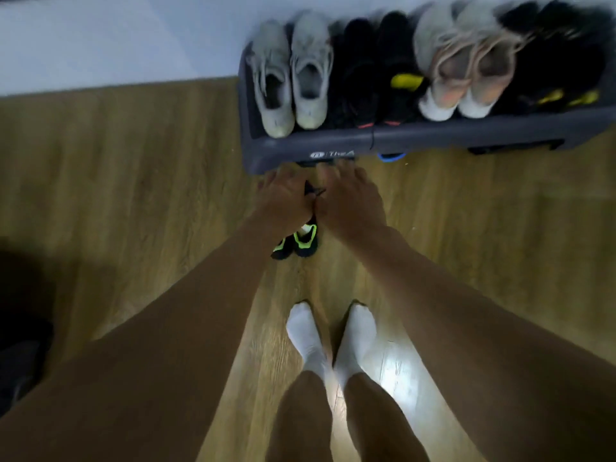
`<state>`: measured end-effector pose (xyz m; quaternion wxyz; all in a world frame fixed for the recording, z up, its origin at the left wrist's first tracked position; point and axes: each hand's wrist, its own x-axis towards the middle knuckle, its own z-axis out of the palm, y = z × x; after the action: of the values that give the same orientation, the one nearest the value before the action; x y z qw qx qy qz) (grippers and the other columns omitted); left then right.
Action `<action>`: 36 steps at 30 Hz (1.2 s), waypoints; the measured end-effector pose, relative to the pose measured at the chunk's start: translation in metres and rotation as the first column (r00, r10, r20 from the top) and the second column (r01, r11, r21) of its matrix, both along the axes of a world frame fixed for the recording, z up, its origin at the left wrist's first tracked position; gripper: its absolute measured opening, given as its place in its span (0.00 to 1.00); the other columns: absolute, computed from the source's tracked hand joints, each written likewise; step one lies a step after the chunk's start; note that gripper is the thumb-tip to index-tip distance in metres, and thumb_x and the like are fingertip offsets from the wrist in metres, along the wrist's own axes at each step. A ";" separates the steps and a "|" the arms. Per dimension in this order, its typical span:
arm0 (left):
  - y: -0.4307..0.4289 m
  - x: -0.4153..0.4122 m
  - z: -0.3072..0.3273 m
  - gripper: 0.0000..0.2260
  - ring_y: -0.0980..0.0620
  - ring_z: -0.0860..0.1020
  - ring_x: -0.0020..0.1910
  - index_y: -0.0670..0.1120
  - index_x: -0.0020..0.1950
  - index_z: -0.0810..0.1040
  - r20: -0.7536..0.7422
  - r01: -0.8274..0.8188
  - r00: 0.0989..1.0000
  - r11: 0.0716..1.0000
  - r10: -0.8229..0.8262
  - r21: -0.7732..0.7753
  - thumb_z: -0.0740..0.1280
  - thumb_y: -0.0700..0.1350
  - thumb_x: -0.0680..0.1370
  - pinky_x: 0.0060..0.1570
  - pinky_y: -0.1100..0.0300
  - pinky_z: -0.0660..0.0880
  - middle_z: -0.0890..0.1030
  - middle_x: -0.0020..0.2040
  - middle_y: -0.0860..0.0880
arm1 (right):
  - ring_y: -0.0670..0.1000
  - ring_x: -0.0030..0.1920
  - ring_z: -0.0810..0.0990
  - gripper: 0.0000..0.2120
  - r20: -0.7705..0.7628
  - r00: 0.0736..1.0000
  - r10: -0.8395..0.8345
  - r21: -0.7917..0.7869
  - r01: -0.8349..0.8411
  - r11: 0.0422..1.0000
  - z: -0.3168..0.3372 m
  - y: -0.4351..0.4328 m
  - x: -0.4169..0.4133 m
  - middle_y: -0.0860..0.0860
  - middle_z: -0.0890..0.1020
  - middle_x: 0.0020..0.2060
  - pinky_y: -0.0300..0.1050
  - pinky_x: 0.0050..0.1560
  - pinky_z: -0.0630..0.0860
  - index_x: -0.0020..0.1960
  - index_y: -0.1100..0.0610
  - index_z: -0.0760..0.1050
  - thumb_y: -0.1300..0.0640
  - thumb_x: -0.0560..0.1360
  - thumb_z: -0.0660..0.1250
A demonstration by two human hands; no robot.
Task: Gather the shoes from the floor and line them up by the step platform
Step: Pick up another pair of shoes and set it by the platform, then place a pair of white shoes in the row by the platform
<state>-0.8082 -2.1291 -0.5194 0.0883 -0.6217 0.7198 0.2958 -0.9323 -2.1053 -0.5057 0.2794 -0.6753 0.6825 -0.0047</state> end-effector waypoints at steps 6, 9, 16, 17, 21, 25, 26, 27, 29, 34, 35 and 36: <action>-0.005 -0.063 0.235 0.30 0.42 0.63 0.72 0.51 0.72 0.67 -0.115 0.109 0.981 0.933 -0.157 -0.341 0.54 0.62 0.73 0.71 0.46 0.57 0.63 0.75 0.46 | 0.56 0.75 0.57 0.28 -0.027 0.985 -0.169 -0.267 0.156 0.951 0.237 0.025 -0.086 0.54 0.61 0.75 0.58 0.72 0.59 0.74 0.50 0.62 0.44 0.76 0.60; 0.009 -0.097 0.336 0.26 0.43 0.63 0.72 0.52 0.71 0.69 -0.200 0.149 0.940 0.860 -0.276 -0.488 0.56 0.61 0.75 0.71 0.45 0.58 0.64 0.74 0.47 | 0.55 0.75 0.58 0.28 -0.010 0.957 -0.290 -0.413 0.260 0.873 0.338 0.059 -0.120 0.54 0.63 0.75 0.59 0.72 0.60 0.74 0.51 0.64 0.42 0.76 0.59; 0.073 -0.160 0.486 0.22 0.47 0.58 0.74 0.53 0.71 0.67 -0.318 0.393 0.691 0.706 -0.650 -0.589 0.58 0.59 0.79 0.72 0.45 0.56 0.60 0.76 0.50 | 0.54 0.76 0.55 0.30 -0.051 0.770 -0.637 -0.565 0.504 0.654 0.484 0.178 -0.148 0.52 0.60 0.76 0.57 0.73 0.58 0.75 0.48 0.59 0.39 0.77 0.57; 0.085 -0.167 0.497 0.22 0.46 0.59 0.74 0.54 0.71 0.67 -0.330 0.425 0.645 0.682 -0.689 -0.595 0.58 0.59 0.79 0.72 0.46 0.56 0.60 0.76 0.50 | 0.54 0.76 0.55 0.29 -0.044 0.725 -0.687 -0.581 0.541 0.608 0.495 0.197 -0.147 0.51 0.60 0.76 0.56 0.73 0.58 0.75 0.47 0.59 0.39 0.77 0.57; 0.148 -0.191 0.531 0.24 0.45 0.61 0.72 0.53 0.71 0.68 -0.330 0.566 0.449 0.550 -0.831 -0.614 0.57 0.61 0.77 0.70 0.49 0.56 0.61 0.75 0.49 | 0.53 0.76 0.57 0.28 -0.004 0.542 -0.841 -0.616 0.661 0.429 0.526 0.278 -0.135 0.51 0.62 0.75 0.55 0.73 0.59 0.74 0.47 0.61 0.39 0.78 0.57; 0.222 -0.212 0.557 0.26 0.45 0.63 0.71 0.52 0.71 0.67 -0.295 0.657 0.239 0.378 -0.925 -0.652 0.55 0.60 0.76 0.68 0.48 0.59 0.62 0.74 0.48 | 0.54 0.75 0.57 0.28 0.018 0.364 -0.931 -0.650 0.712 0.265 0.549 0.364 -0.121 0.52 0.63 0.75 0.57 0.72 0.61 0.75 0.49 0.61 0.38 0.78 0.54; 0.243 -0.218 0.564 0.26 0.45 0.62 0.72 0.52 0.72 0.67 -0.286 0.677 0.195 0.339 -0.938 -0.653 0.55 0.61 0.76 0.69 0.47 0.60 0.62 0.74 0.48 | 0.54 0.75 0.57 0.29 0.016 0.315 -0.949 -0.660 0.716 0.227 0.554 0.387 -0.119 0.52 0.63 0.75 0.57 0.72 0.61 0.75 0.49 0.61 0.37 0.78 0.54; 0.267 -0.224 0.569 0.27 0.44 0.62 0.72 0.53 0.72 0.66 -0.280 0.694 0.153 0.305 -0.948 -0.652 0.54 0.61 0.75 0.69 0.46 0.61 0.61 0.75 0.48 | 0.54 0.75 0.58 0.29 0.010 0.269 -0.963 -0.669 0.718 0.193 0.558 0.410 -0.116 0.52 0.62 0.75 0.57 0.72 0.60 0.75 0.49 0.61 0.37 0.78 0.54; 0.317 -0.233 0.580 0.28 0.44 0.62 0.72 0.53 0.72 0.65 -0.278 0.719 0.066 0.239 -0.958 -0.653 0.54 0.62 0.74 0.69 0.43 0.62 0.60 0.75 0.47 | 0.54 0.75 0.58 0.29 0.011 0.183 -0.983 -0.683 0.719 0.126 0.566 0.460 -0.111 0.52 0.63 0.75 0.56 0.72 0.61 0.75 0.49 0.61 0.37 0.78 0.53; 0.466 -0.242 0.589 0.27 0.44 0.61 0.73 0.52 0.72 0.66 -0.262 0.742 -0.143 0.072 -0.954 -0.666 0.56 0.60 0.75 0.70 0.41 0.61 0.62 0.74 0.46 | 0.55 0.74 0.60 0.29 0.020 -0.029 -0.999 -0.711 0.703 -0.034 0.576 0.603 -0.085 0.53 0.65 0.73 0.55 0.71 0.62 0.74 0.49 0.62 0.37 0.78 0.54; 0.498 -0.242 0.590 0.26 0.43 0.62 0.72 0.51 0.72 0.67 -0.265 0.737 -0.172 0.055 -0.949 -0.674 0.57 0.59 0.75 0.70 0.41 0.61 0.63 0.74 0.46 | 0.55 0.74 0.60 0.29 0.019 -0.062 -0.998 -0.704 0.708 -0.057 0.576 0.633 -0.078 0.52 0.65 0.74 0.56 0.71 0.62 0.74 0.49 0.62 0.37 0.78 0.54; 0.529 -0.240 0.589 0.25 0.43 0.63 0.71 0.51 0.72 0.67 -0.272 0.735 -0.196 0.042 -0.942 -0.677 0.57 0.59 0.76 0.69 0.41 0.61 0.63 0.73 0.46 | 0.55 0.74 0.60 0.29 0.019 -0.095 -0.995 -0.698 0.712 -0.081 0.576 0.663 -0.071 0.52 0.65 0.74 0.56 0.71 0.62 0.74 0.50 0.62 0.37 0.78 0.54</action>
<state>-1.0482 -1.6005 0.0694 -0.0993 0.2012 0.9407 0.2545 -1.0030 -1.4424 0.0703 -0.1917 -0.0235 0.9629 -0.1885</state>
